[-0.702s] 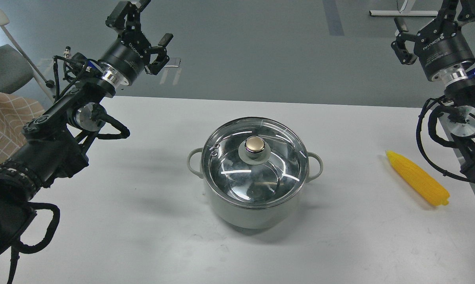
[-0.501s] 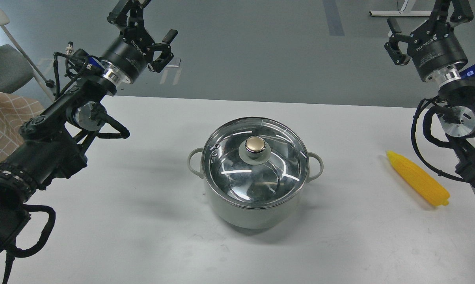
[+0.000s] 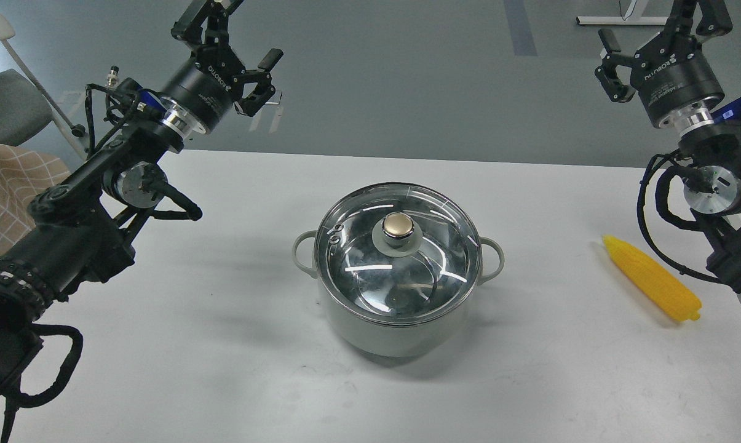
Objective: Open pot and put corn in
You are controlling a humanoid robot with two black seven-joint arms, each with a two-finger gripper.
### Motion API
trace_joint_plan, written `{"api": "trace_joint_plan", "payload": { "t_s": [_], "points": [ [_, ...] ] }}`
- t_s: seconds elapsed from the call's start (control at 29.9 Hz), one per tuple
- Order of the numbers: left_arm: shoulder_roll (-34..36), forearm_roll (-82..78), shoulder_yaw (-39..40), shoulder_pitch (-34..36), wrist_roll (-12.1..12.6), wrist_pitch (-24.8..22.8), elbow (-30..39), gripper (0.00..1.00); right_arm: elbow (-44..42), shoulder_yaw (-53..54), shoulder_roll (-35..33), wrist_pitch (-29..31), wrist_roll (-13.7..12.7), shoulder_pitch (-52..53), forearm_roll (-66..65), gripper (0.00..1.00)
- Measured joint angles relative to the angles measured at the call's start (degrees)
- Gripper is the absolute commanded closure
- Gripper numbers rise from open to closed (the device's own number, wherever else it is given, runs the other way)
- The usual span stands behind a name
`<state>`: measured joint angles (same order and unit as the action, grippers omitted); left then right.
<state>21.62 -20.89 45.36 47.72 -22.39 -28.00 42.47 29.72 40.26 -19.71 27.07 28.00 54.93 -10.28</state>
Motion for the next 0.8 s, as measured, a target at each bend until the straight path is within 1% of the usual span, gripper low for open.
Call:
{"api": "trace_joint_plan", "payload": {
  "t_s": [0.8],
  "points": [
    [1.02, 0.92, 2.16, -0.08, 0.39, 0.0, 1.71, 0.02, 0.95, -0.3, 0.13, -0.51, 0.0, 0.0, -0.19, 0.0]
  ]
}}
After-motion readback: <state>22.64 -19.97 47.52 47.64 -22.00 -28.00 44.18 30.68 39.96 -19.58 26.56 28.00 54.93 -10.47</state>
